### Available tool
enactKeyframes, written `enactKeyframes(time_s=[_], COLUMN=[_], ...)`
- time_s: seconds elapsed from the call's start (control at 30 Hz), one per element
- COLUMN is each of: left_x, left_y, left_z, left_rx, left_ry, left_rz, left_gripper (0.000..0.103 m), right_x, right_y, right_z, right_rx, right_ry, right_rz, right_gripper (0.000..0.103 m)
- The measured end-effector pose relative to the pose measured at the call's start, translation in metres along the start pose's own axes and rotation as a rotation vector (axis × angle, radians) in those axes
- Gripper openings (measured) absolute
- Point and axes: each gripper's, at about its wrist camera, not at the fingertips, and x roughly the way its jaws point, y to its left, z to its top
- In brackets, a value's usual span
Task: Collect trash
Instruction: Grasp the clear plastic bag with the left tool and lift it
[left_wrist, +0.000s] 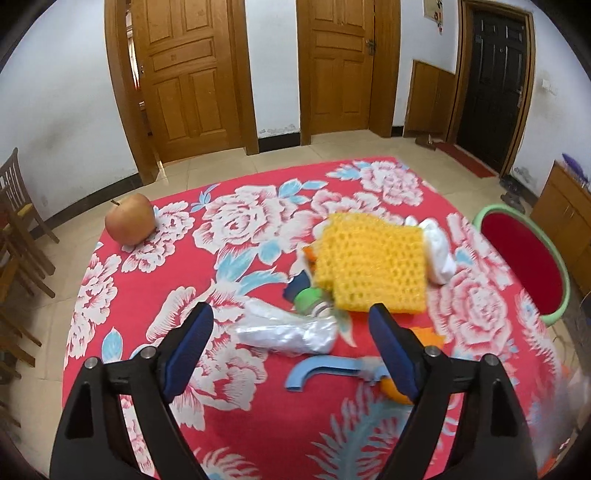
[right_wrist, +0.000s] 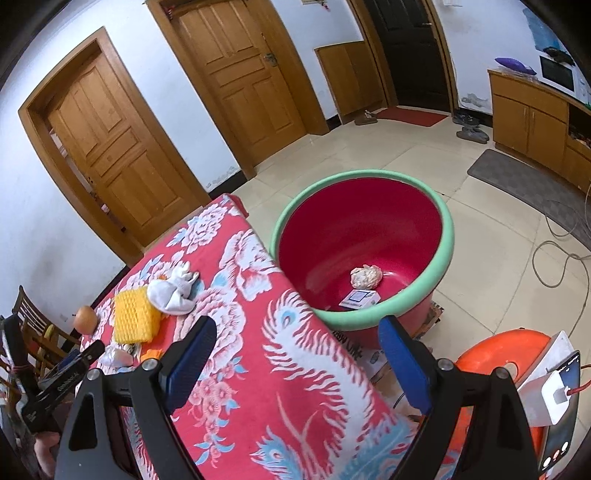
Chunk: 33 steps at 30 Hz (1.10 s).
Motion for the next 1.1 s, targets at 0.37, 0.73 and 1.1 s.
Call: enactKeyframes(time_s=[0.37, 0.73, 1.1], left_x=[0.038, 0.040, -0.014], left_y=[0.015, 0.023, 0.040], left_z=[-0.010, -0.012, -0.027], left_rx=[-0.035, -0.085, -0.180], left_ry=[0.070, 0.075, 0.030], left_rz=[-0.022, -0.091, -0.073], left_gripper=[0.085, 0.070, 0.070], right_x=[0.005, 0.016, 0.007], right_y=[0.022, 0.037, 0.046], right_z=[-0.006, -0.015, -0.024], right_rx=[-0.051, -0.087, -0.105], right_ry=[0.018, 0.052, 0.041], right_rz=[-0.026, -0.018, 0.029], right_gripper=[0.091, 0.091, 0.091])
